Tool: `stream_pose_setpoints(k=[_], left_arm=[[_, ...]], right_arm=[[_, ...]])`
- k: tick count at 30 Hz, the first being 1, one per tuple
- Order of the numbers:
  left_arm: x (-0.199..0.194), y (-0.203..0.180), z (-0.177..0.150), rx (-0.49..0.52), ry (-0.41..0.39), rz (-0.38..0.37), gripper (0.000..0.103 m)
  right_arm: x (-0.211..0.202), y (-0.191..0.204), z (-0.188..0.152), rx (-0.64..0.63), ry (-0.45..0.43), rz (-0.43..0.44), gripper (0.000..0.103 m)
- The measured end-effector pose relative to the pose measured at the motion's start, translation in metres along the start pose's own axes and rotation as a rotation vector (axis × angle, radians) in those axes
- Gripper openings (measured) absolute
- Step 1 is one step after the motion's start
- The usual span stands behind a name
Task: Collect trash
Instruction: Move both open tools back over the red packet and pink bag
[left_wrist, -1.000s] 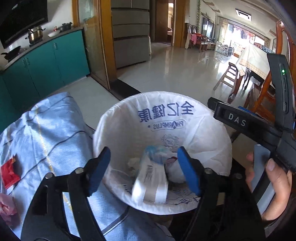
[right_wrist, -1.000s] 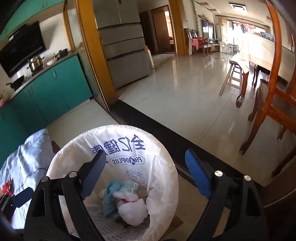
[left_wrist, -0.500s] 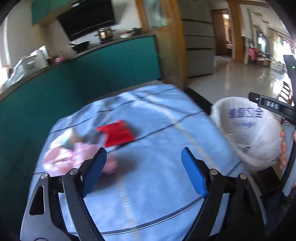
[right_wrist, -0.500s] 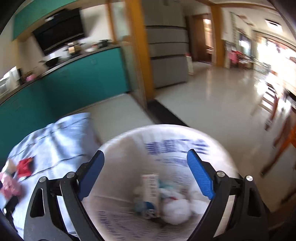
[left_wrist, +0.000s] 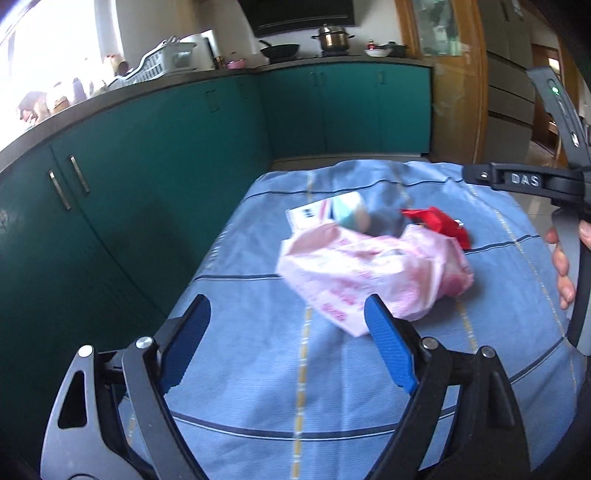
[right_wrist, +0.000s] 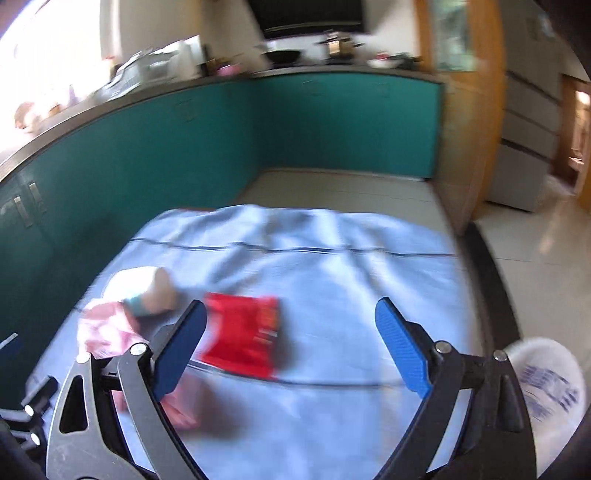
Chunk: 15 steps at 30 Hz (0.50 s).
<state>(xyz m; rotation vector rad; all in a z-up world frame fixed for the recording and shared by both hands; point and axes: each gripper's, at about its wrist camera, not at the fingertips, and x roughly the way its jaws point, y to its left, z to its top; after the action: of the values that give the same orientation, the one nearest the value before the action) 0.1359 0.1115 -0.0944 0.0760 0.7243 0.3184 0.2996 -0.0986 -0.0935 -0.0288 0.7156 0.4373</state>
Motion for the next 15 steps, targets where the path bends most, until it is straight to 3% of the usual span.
stream_pose_setpoints(k=[4,8,15], left_arm=[[0.006,0.016,-0.003,-0.029,0.016,0.020,0.085],[0.014,0.025,-0.002,-0.055,0.029,0.012,0.086],[0.026,0.022,-0.006,-0.083,0.066,-0.036,0.086]], right_arm=[[0.031,0.033,0.006,-0.021,0.058,0.046,0.091],[0.057,0.053,-0.008,-0.084,0.144,0.034,0.091],[0.049,0.040,-0.027,-0.083,0.225,0.112,0.091]])
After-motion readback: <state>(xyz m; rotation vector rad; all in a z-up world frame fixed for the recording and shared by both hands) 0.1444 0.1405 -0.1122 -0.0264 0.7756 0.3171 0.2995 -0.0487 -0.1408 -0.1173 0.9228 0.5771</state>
